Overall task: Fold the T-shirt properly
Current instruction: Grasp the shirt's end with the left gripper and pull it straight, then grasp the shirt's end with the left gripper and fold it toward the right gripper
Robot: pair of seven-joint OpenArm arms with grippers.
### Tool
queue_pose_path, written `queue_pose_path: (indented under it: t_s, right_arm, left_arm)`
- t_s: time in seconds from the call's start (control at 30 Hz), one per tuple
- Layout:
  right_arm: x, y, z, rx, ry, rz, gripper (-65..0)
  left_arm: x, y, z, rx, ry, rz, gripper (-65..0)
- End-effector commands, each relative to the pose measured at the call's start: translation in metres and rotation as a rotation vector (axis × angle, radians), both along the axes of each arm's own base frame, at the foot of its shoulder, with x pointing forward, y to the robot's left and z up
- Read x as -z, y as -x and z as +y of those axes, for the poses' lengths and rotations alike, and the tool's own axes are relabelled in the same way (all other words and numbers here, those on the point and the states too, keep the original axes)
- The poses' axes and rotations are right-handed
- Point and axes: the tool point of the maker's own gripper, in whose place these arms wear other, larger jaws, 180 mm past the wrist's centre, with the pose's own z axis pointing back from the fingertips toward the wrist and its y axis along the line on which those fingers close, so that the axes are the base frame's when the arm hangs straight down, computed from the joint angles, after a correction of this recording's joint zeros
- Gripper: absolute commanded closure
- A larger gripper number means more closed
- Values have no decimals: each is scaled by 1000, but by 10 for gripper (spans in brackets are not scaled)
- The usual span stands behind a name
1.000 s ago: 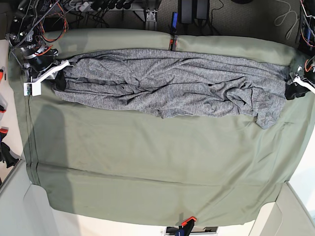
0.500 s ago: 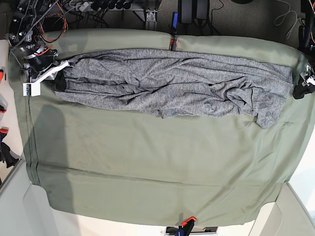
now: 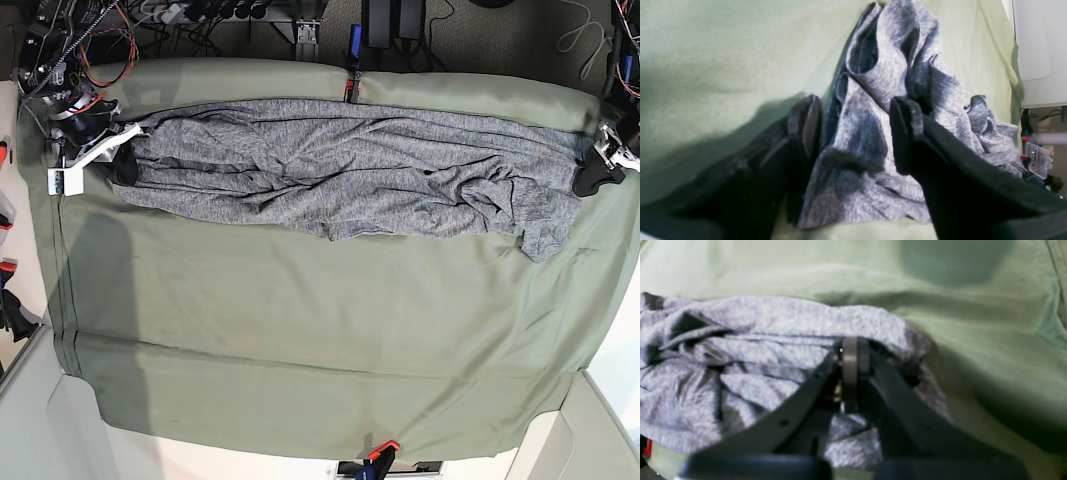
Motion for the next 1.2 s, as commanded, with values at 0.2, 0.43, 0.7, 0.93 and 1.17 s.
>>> queue_pose_path:
  t_s: [0.2,0.43,0.7,0.93,1.17]
  right_arm:
    - [-11,-6,-1,-8,-4,-37,0]
    - [-11,-6,-1,-9,-6,-37,0]
    - [-11,-6,-1,-8,-7,-38,0]
    - [-11,-6,0,-9,-6,-34,0]
    - [-11,-6,0,-8,-7,-38,0]
  left_arm:
    - [-24,-16,-4,40,-24,-73,-357]
    - [-34,-25,-13,56,-34,-121,-357]
    - [-25,-29,-30,82,-7,-114,-357]
    - [-21,-50,-52,157,-34,-109,-357]
    - [-15,-50,-58,191,-55,-78,-336]
